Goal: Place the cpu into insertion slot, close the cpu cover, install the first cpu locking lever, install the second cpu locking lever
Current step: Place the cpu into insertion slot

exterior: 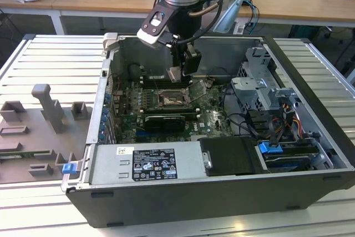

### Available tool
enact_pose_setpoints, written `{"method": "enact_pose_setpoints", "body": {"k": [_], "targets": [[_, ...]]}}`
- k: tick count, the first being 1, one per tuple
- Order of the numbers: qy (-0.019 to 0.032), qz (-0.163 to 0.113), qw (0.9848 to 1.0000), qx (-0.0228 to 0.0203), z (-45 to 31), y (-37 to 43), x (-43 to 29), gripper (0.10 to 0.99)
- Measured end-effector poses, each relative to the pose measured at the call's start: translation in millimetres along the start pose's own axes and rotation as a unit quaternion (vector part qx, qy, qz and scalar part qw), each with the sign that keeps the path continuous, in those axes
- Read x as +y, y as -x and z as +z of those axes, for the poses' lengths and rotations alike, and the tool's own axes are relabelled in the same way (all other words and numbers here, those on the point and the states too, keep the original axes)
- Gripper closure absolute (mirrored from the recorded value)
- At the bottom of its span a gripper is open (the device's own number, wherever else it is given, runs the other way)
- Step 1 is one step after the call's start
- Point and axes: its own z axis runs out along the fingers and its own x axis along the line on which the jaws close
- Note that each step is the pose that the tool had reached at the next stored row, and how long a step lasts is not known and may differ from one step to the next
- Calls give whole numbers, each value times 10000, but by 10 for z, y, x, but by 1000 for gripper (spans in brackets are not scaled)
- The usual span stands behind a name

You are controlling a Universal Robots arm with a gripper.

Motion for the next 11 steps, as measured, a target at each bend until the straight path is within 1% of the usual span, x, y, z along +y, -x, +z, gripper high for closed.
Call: {"method": "enact_pose_setpoints", "body": {"k": [11], "targets": [[0,48,10000,-8,38,1,-3,545]]}}
